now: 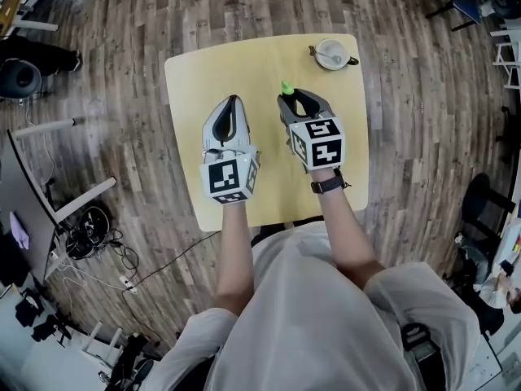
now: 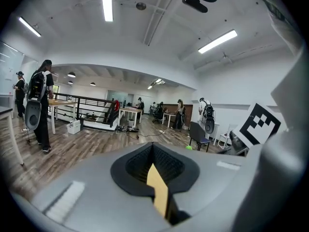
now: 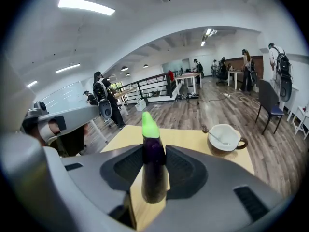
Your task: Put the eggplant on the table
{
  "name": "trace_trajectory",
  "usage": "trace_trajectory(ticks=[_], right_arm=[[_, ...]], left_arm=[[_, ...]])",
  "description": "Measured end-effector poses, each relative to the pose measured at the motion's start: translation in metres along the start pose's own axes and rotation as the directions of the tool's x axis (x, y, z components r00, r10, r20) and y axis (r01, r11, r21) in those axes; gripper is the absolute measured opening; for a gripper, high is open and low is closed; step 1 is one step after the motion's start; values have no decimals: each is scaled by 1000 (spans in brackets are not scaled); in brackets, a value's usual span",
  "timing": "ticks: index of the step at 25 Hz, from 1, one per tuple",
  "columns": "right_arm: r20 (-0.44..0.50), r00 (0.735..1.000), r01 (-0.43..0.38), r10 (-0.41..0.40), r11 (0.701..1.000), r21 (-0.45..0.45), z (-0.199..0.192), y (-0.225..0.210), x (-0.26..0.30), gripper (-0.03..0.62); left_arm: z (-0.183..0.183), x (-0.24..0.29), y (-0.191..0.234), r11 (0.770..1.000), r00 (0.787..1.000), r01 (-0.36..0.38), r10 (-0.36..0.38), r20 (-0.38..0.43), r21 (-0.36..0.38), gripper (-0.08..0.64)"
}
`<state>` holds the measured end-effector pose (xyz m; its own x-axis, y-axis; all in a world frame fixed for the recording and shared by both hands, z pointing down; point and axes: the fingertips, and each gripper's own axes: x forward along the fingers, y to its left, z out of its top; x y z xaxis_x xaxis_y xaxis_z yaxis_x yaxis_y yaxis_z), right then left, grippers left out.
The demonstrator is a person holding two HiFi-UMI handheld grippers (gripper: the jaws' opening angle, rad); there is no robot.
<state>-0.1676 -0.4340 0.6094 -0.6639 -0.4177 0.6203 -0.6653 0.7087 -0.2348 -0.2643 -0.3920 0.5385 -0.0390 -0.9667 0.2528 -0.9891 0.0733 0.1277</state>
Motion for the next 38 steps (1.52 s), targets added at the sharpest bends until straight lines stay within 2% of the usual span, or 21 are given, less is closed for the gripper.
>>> trace_trajectory(ticks=[9,16,24,30,31,32,33,35,38], right_arm=[[-154,988,-24,26,1000,12,-60,6,43,143],[-198,980,-26,30,999,20,-80,10,73,144],[-241,970,-22,22,1000,2,-95,13,98,143],[-227,974,-6,-4,999,-46,-95,14,103,144],[-219,976,-9,2,999,-34,-96,13,104,167],[-208,978,-20,17,1000,-14,-97,14,105,229],[-194,980,-37,38,999,9,-96,15,105,249],[-156,985,-65,70,997,40,-90,17,100,249],[-102,992,-74,75,997,21,-73,20,86,249]], left_arm=[[-52,5,23,998,996,-32,27,-90,-54,8],[-76,7,43,995,991,-61,51,-121,-79,8],[-92,-1,46,993,986,-84,71,-150,-88,8],[-90,-8,46,992,985,-101,89,-150,-74,8],[-88,-9,46,992,984,-104,92,-149,-72,8],[-86,-10,45,992,985,-106,95,-147,-68,8],[-82,-11,45,992,985,-106,96,-144,-63,8],[-73,-15,43,993,986,-106,98,-135,-51,8],[-59,-22,42,994,988,-104,99,-114,-36,8]])
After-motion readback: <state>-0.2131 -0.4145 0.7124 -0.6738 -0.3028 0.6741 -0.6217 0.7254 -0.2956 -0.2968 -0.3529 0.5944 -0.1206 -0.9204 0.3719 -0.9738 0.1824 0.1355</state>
